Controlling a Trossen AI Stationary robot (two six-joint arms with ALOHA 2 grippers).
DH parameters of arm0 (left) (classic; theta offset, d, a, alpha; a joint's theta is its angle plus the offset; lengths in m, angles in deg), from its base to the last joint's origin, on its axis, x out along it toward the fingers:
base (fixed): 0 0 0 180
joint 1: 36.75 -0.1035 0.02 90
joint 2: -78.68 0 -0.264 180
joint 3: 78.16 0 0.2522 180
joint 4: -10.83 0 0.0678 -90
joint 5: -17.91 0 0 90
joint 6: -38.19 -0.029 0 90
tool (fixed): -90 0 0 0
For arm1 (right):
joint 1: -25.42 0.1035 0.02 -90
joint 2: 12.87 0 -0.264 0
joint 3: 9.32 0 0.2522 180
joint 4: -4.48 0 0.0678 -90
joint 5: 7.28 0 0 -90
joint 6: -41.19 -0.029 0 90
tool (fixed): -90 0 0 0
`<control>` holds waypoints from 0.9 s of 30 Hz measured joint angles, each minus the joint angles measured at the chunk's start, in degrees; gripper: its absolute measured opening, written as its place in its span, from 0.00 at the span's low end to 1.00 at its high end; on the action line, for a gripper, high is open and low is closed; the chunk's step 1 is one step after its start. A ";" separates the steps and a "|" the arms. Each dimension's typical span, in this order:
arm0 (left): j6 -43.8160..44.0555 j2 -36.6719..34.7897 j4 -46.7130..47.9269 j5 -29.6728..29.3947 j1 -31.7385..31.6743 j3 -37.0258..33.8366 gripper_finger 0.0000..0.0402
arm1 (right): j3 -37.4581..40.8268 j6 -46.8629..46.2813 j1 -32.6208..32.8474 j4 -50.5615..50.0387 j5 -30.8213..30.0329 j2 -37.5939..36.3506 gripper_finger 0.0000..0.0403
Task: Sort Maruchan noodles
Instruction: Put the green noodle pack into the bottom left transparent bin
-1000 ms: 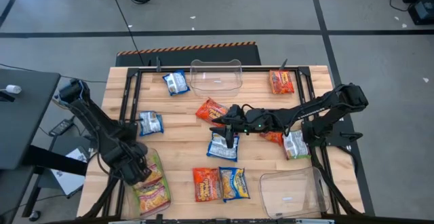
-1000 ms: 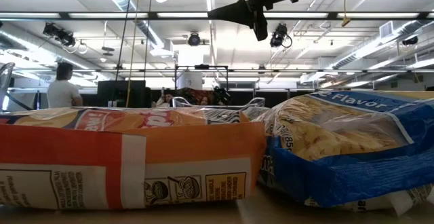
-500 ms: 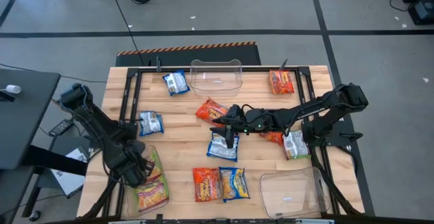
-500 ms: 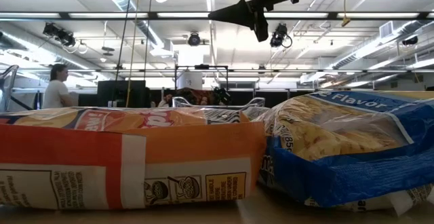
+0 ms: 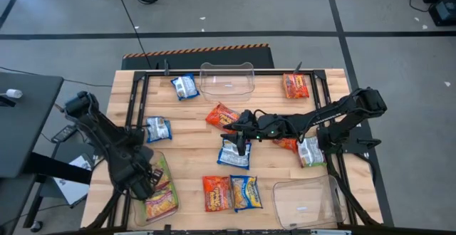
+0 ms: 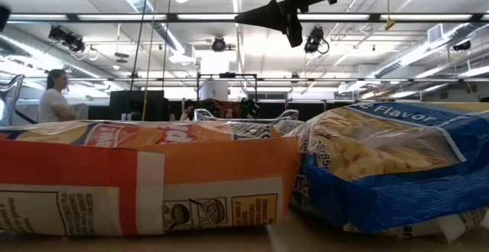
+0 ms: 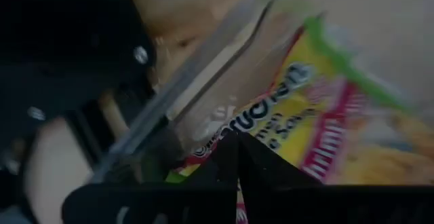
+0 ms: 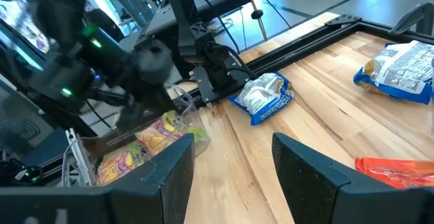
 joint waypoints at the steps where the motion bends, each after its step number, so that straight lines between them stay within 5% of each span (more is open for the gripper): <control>1: -0.88 0.08 2.48 -1.90 0.14 2.37 0.01 | 0.00 0.04 0.00 0.00 0.01 0.00 0.51; 7: -1.36 2.45 12.51 -13.65 3.85 12.28 0.01 | 0.00 0.04 0.00 -0.02 0.02 0.00 0.51; 14: 0.72 5.63 8.50 -3.88 5.98 9.27 0.04 | 0.00 -1.55 0.02 0.02 1.51 0.00 0.51; 27: 12.93 6.40 -3.71 -1.31 -1.34 0.65 0.41 | 0.00 -4.49 0.02 -0.02 1.66 0.00 0.51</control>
